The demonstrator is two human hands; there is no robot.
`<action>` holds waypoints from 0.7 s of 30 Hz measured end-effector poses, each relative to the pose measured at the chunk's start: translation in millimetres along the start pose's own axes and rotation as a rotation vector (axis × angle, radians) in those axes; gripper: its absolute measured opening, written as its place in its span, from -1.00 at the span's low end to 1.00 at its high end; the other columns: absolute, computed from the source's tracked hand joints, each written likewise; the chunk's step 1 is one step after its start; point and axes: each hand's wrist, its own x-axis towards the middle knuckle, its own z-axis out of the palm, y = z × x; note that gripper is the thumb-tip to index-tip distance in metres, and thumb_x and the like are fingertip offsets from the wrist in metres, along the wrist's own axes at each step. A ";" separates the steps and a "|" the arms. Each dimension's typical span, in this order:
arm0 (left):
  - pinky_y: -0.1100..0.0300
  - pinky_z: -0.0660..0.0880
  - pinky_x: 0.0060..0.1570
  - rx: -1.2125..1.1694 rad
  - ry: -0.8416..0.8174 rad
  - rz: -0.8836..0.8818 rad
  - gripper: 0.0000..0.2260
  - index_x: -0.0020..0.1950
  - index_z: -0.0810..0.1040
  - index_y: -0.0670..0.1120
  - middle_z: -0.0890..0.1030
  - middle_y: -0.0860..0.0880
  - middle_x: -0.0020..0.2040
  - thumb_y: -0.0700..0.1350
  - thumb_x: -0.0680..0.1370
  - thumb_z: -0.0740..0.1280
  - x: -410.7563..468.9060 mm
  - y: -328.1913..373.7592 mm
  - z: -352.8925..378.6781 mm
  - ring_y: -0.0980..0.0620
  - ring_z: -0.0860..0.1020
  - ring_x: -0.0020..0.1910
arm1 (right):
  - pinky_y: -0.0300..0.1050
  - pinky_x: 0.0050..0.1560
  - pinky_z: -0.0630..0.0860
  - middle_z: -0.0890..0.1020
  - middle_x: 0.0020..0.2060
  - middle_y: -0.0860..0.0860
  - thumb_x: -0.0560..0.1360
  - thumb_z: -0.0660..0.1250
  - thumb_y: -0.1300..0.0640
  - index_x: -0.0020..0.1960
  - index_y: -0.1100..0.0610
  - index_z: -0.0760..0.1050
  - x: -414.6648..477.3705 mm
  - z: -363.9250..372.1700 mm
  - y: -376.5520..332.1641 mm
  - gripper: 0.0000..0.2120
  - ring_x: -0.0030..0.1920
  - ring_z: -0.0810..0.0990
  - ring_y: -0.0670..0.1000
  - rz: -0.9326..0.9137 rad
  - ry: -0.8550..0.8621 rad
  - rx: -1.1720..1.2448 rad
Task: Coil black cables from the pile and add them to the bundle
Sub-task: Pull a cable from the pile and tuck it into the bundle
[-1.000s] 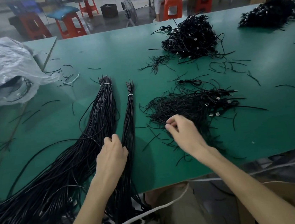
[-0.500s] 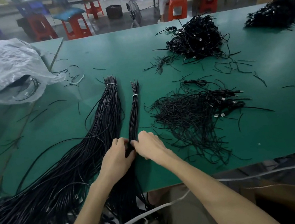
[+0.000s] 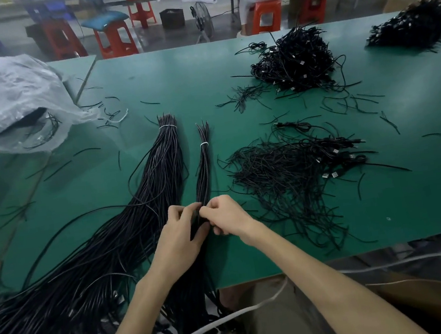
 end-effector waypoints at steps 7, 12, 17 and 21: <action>0.15 0.34 0.32 -0.196 0.081 0.043 -0.57 0.23 0.67 -0.07 0.45 0.04 0.21 0.13 0.64 0.14 -4.1 1.7 -7.4 0.02 0.42 0.28 | -0.22 -0.48 0.26 0.41 -0.44 -0.04 0.59 0.28 0.21 -0.24 0.12 0.40 -7.1 -12.1 -8.6 -0.77 -0.48 0.32 -0.05 -0.159 0.095 0.532; -0.03 0.39 0.29 -0.341 -0.054 0.121 -0.61 -0.17 0.69 0.00 0.65 0.13 0.04 0.05 0.70 0.16 -12.7 22.2 -13.6 0.10 0.55 0.17 | -0.22 -0.44 0.29 0.44 -0.43 -0.05 0.59 0.28 0.20 -0.24 0.11 0.39 0.2 -52.3 -37.4 -0.77 -0.47 0.36 -0.09 -0.132 0.253 0.895; 0.16 0.52 -0.07 -0.928 -0.215 0.072 -0.74 0.22 0.63 -0.07 0.60 -0.11 -0.17 0.04 0.70 0.25 -16.6 43.8 -34.7 -0.10 0.58 -0.23 | -0.20 -0.39 0.27 0.39 -0.43 -0.05 0.62 0.24 0.26 -0.23 0.12 0.34 6.9 -87.9 -30.8 -0.75 -0.44 0.34 -0.08 -0.074 0.355 1.164; 0.18 0.50 -0.19 -1.115 -0.304 0.064 -0.61 0.51 0.48 0.02 0.57 -0.12 -0.08 -0.02 0.66 0.32 -2.9 44.1 -47.5 -0.02 0.47 -0.30 | -0.22 -0.41 0.29 0.36 -0.40 -0.03 0.64 0.21 0.26 -0.18 0.11 0.31 2.9 -112.0 -4.5 -0.77 -0.46 0.33 -0.08 -0.044 0.427 1.395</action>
